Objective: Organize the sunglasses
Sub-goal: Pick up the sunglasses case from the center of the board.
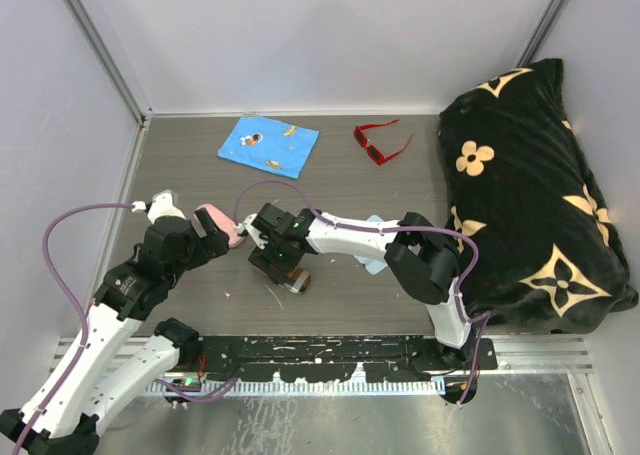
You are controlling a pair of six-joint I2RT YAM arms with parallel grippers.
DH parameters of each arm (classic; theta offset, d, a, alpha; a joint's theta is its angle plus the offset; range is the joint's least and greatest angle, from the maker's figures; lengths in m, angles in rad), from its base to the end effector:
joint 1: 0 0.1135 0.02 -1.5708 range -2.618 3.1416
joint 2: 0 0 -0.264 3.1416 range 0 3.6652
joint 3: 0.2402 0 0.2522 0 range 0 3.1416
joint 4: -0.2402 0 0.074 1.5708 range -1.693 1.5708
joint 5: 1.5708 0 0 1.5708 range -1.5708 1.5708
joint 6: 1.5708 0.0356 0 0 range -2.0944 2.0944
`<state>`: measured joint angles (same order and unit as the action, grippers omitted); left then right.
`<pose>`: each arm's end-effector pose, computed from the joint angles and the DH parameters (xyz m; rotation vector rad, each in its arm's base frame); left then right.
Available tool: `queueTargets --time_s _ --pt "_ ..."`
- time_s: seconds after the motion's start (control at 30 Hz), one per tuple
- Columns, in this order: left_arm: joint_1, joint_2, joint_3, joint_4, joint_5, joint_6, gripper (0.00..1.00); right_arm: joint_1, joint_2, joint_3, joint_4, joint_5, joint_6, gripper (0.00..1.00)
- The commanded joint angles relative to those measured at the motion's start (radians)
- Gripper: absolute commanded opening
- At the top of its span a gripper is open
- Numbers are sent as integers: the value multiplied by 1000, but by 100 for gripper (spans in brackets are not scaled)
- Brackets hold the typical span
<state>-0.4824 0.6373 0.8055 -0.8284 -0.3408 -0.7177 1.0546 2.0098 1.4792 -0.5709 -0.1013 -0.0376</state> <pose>0.1156 -0.0471 0.3048 -0.4412 2.1579 -0.2951 0.2058 0.3700 0.1827 -1.4549 2.3298 0.4413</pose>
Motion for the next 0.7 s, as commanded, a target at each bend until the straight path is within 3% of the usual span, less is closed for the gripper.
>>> queueTargets --time_s 0.0,0.1,0.17,0.43,0.67 --pt "5 -1 10 38 48 12 87 -4 -71 -22 65 11 86 32" --pt "5 -8 8 75 113 27 87 -32 -153 -117 144 -18 169 10" --pt "5 -17 6 104 146 37 91 -69 -220 -185 198 -43 227 1" --pt "5 -31 3 285 309 70 97 -324 -532 -410 431 -225 428 1" --pt "5 14 1 525 515 46 99 -459 -783 -528 683 -360 554 1"
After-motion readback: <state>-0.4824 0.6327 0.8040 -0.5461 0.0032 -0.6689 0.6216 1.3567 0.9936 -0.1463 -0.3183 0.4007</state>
